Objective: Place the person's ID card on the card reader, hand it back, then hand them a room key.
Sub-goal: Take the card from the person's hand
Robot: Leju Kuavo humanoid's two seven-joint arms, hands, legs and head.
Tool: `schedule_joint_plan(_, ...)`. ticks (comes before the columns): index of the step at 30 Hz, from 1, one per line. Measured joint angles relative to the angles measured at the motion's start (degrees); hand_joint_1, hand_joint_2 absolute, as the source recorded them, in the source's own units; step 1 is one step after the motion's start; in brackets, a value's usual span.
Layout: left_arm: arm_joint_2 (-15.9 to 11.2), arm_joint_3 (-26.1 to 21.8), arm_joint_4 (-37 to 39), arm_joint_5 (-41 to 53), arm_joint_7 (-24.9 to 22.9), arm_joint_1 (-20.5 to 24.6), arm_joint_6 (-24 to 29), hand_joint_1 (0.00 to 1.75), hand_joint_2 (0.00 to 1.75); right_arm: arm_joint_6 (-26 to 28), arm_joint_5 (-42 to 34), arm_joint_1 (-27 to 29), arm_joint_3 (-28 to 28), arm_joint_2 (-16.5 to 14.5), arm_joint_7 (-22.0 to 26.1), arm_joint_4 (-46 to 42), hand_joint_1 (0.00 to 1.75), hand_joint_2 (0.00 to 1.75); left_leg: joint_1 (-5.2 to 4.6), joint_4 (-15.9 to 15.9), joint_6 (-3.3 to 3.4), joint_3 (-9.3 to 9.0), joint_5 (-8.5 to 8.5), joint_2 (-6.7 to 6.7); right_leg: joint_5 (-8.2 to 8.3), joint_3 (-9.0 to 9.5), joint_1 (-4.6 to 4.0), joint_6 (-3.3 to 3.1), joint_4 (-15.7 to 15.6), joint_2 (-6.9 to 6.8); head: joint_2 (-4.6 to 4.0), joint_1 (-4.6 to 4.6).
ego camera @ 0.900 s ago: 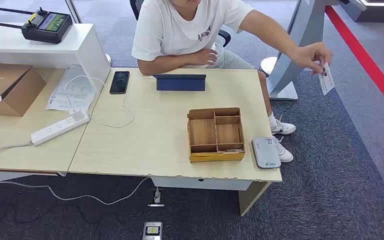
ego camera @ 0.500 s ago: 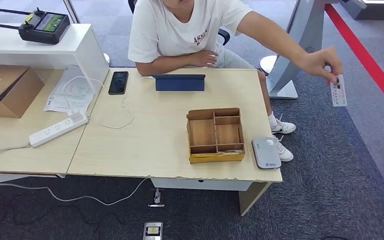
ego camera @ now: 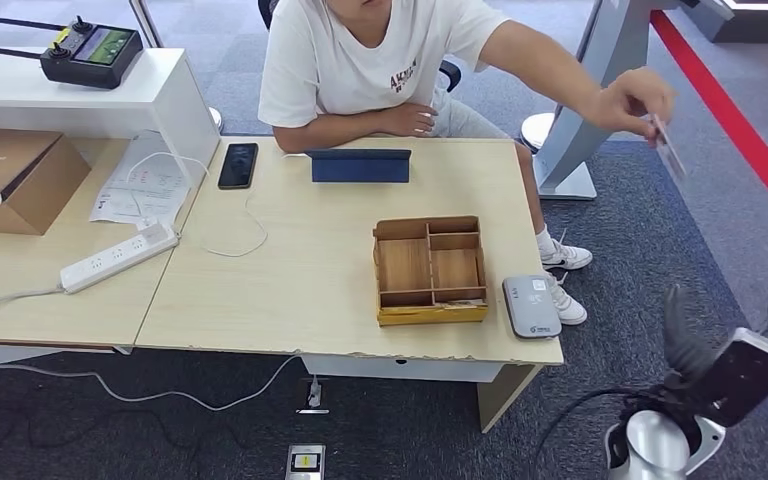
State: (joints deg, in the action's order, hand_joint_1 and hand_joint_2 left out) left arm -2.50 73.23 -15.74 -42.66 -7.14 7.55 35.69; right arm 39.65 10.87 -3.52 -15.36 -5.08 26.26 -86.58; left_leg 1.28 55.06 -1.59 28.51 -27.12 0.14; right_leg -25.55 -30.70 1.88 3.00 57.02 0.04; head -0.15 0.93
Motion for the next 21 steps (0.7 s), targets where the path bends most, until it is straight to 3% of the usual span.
schedule_joint_plan(7,0.0,0.1,0.0,0.6,-0.7,-0.1,-0.3,0.0,0.0,0.0,10.8,1.3,7.7,-1.9,1.3,-6.8,0.0,1.75,-0.01,0.0,0.0,0.0,0.0,0.01,0.0,-0.04,0.01,-0.01,0.0,0.0,0.0,0.0)
schedule_joint_plan(11,-0.1,0.1,0.0,1.0,-0.9,-0.2,-0.6,0.0,0.0,0.1,17.1,1.5,10.9,-2.0,-1.2,-9.4,0.0,1.75,-0.01,0.0,0.0,0.02,0.0,0.02,0.0,-0.03,0.01,-0.01,0.0,0.01,0.0,-0.01)
schedule_joint_plan(14,-0.3,0.3,0.0,1.2,-1.0,-0.2,-0.7,0.0,0.0,0.1,24.4,0.7,13.9,-0.9,-7.4,-10.4,0.0,1.75,-0.01,0.0,-0.01,0.04,0.0,0.02,0.0,-0.02,0.01,-0.01,0.0,0.01,0.0,-0.01)
schedule_joint_plan(21,-0.4,1.2,0.0,2.7,-0.7,-0.1,-0.6,0.0,0.0,-0.5,37.6,-8.1,23.1,6.1,-29.6,-8.9,0.0,1.75,-0.02,0.0,-0.01,0.05,0.03,0.03,0.06,-0.02,0.02,-0.06,0.0,0.01,0.0,0.0)
